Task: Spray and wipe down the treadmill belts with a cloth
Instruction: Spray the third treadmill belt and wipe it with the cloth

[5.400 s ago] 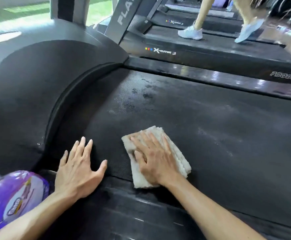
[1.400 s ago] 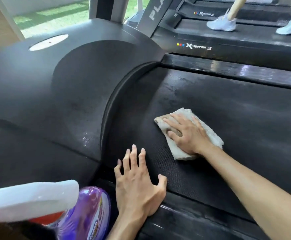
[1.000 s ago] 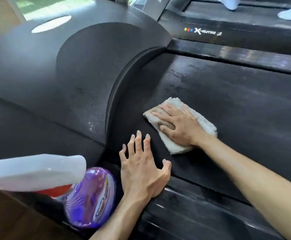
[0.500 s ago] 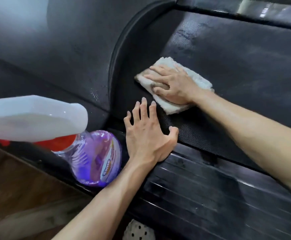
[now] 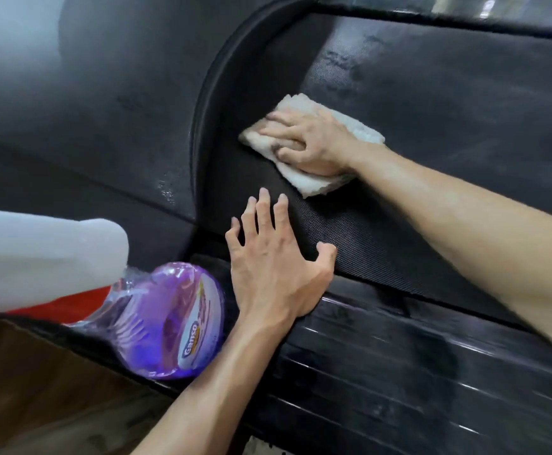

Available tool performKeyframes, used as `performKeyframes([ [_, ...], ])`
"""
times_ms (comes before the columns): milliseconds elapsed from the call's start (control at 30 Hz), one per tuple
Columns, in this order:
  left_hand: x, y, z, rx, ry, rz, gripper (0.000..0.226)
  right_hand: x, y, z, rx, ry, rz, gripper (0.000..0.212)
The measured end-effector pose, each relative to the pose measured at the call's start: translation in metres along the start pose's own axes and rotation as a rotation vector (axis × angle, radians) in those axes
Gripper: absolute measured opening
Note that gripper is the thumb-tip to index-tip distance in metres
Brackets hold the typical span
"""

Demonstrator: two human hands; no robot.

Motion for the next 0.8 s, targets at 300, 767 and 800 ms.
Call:
performKeyframes([
  [300,0.0,0.0,0.001,-0.015,-0.009,0.02,0.089,-0.027,-0.001,0.059,0.032,0.162,-0.185,0.054],
  [767,0.001,-0.001,0.002,-0.011,-0.006,0.001,0.092,-0.034,0.002,0.072,0.041,0.076,-0.173,0.065],
  [800,0.002,-0.002,0.001,-0.005,-0.002,-0.008,0.091,-0.037,0.002,0.065,0.056,0.017,-0.154,0.069],
])
Point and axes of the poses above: each hand's wrist, its own z-axis towards the middle knuckle, its own y-axis out of the palm, x = y × z, the point moved 8 cm from there along z, towards the middle knuckle, and after that the axes turned 15 degrees about -z, right-handed, at the moved point
